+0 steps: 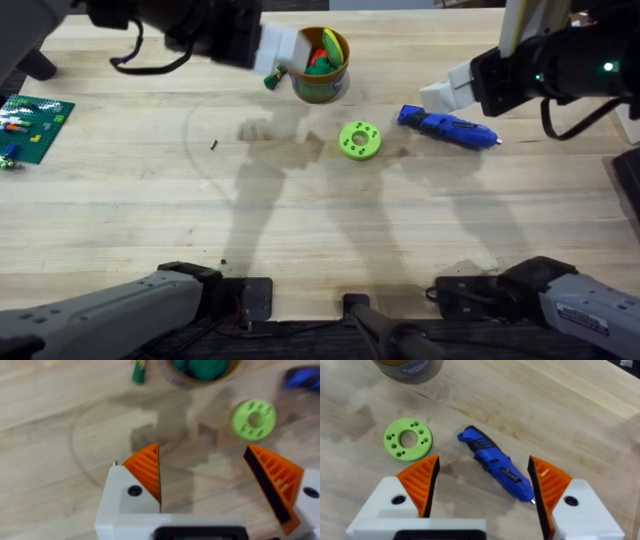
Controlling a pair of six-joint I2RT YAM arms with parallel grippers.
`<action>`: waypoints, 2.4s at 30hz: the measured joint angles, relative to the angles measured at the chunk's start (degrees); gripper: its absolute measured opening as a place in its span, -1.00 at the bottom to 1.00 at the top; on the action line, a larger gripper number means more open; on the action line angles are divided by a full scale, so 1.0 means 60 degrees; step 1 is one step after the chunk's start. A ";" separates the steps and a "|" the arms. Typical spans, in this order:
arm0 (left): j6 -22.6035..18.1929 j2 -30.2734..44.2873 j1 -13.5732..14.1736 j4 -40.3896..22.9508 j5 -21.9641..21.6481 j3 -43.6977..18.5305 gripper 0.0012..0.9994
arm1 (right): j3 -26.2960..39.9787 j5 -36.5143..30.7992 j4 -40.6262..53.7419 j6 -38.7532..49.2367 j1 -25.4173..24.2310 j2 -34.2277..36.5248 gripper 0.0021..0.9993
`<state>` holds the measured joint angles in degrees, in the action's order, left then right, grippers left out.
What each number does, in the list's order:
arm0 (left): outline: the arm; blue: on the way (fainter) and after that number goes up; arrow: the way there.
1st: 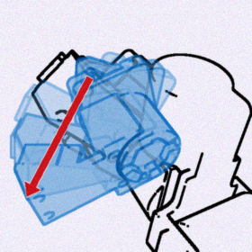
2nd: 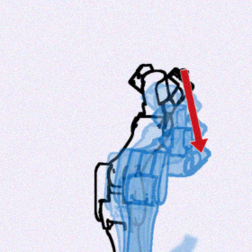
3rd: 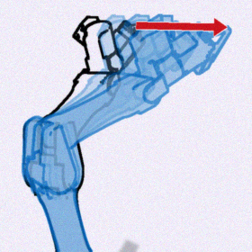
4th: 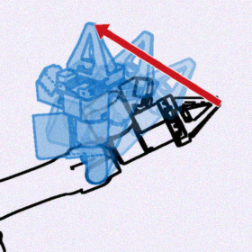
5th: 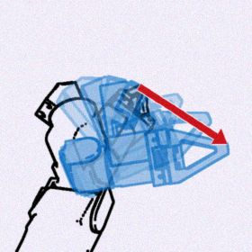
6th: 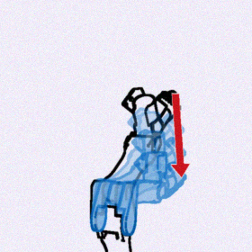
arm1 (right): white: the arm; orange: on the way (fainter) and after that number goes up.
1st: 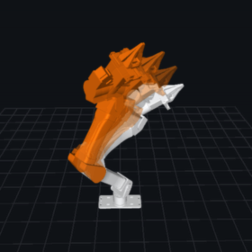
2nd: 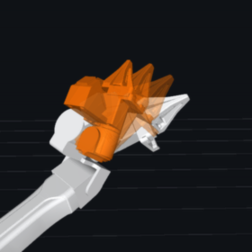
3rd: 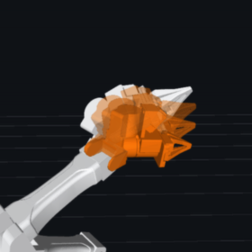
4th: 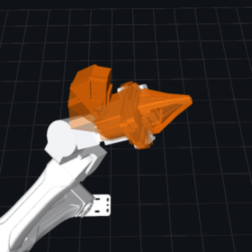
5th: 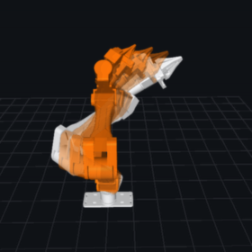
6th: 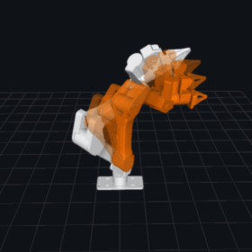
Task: Pick up the gripper from the table and insert it into the empty holder that is missing its gripper. Then pick up a screw, insert it into the mounting hole, and use the screwdriver to tighten it. Finally, clean up the table by picking up the vegetable and placing it into the bucket.
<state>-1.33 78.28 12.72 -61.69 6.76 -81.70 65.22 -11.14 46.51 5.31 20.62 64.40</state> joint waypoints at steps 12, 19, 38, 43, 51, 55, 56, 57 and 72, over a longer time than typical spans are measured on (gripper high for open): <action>0.0406 -0.1134 -0.0372 0.0462 -0.0753 0.0069 0.98 | -0.0002 0.0005 0.0119 0.0002 -0.0003 -0.1048 0.95; 0.0384 0.0467 -0.1468 0.1090 -0.0227 0.0057 0.98 | -0.0002 0.0005 0.0136 0.0002 -0.0003 -0.1042 0.95; 0.0209 0.5172 -0.2574 0.4878 0.2056 0.0074 0.98 | -0.0002 0.0005 0.0141 0.0002 -0.0003 -0.1042 0.95; 0.0217 0.5797 -0.2574 0.5469 0.2204 0.0074 0.98 | -0.0002 0.0005 0.0147 0.0002 -0.0003 -0.1042 0.95; 0.0160 0.6577 -0.2455 0.6236 0.2670 0.0071 0.98 | -0.0002 0.0005 0.0144 0.0002 -0.0003 -0.1042 0.95; -0.0259 0.6615 -0.2037 0.6258 0.2407 0.0074 0.97 | -0.0002 0.0005 0.0140 0.0002 -0.0003 -0.1042 0.95; -0.0382 0.6615 -0.1885 0.6262 0.2225 0.0074 0.97 | -0.0002 0.0005 0.0144 0.0002 -0.0003 -0.1042 0.95; -0.0510 0.6615 -0.1723 0.6270 0.2060 0.0074 0.97 | -0.0002 0.0005 0.0140 0.0002 -0.0003 -0.1042 0.95; -0.0589 0.6573 -0.1213 0.6171 0.1363 0.0053 -0.95 | -0.0002 0.0005 0.0144 0.0002 -0.0003 -0.1042 0.95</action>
<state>-4.87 117.72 5.45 -24.66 14.94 -81.38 65.21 -11.11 47.37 5.32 20.60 58.15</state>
